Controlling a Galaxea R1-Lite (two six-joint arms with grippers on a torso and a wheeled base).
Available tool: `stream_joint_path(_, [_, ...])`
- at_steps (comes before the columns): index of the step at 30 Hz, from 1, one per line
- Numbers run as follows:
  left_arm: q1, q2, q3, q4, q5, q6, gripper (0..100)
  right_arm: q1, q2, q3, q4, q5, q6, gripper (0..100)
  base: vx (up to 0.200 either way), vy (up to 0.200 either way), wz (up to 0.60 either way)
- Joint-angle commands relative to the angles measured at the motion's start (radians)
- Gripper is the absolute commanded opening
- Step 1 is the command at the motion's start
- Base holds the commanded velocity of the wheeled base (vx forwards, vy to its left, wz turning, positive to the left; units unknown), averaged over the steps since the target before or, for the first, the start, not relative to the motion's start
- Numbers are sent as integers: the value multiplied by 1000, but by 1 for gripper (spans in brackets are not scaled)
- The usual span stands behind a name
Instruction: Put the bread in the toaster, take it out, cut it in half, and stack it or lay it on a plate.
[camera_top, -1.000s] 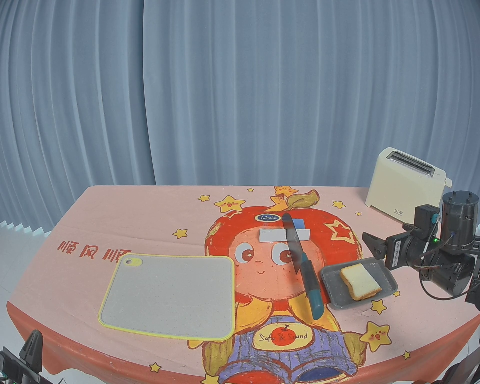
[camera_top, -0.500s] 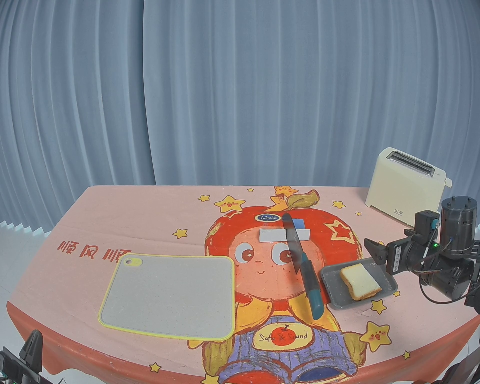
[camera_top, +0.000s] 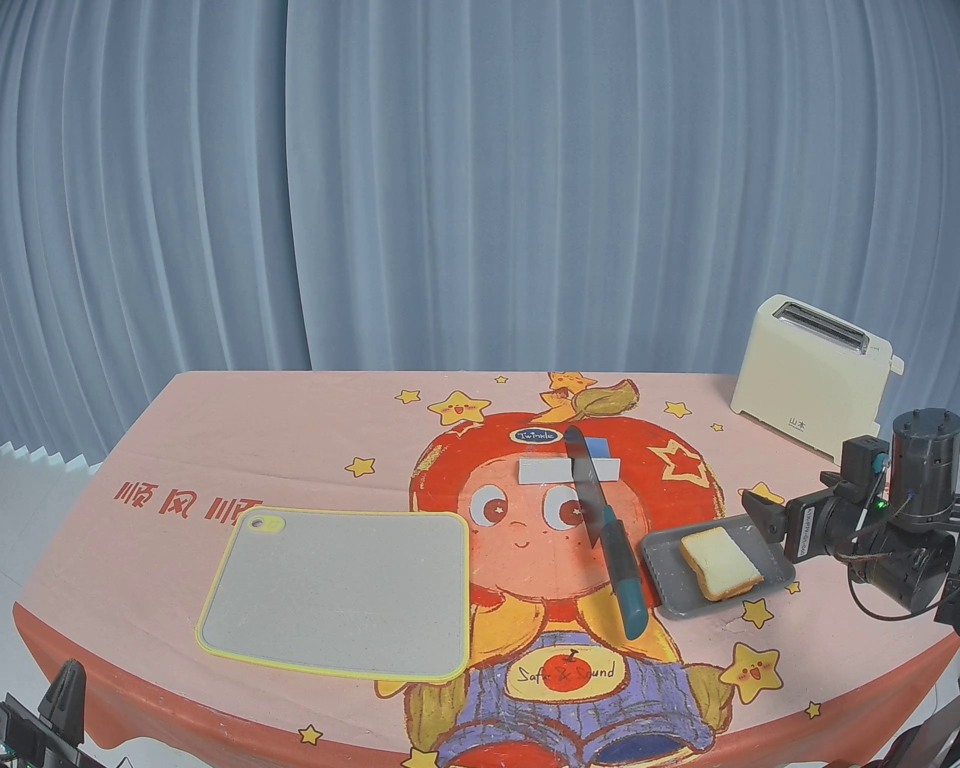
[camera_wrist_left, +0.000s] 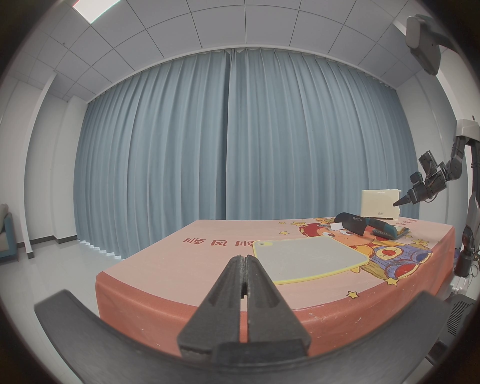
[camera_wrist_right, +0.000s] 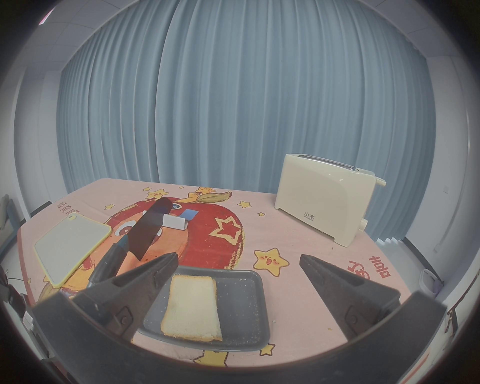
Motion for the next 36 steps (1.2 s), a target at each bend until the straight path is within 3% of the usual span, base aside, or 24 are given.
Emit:
stream_joint_path(1, [0,-7,18,0,0,0,0,-2,-31,12,0,0,0,100,0,0,0])
stream_joint_path(36, [0,-7,18,0,0,0,0,-15,-177,71,3,-3,-3,100,0,0,0])
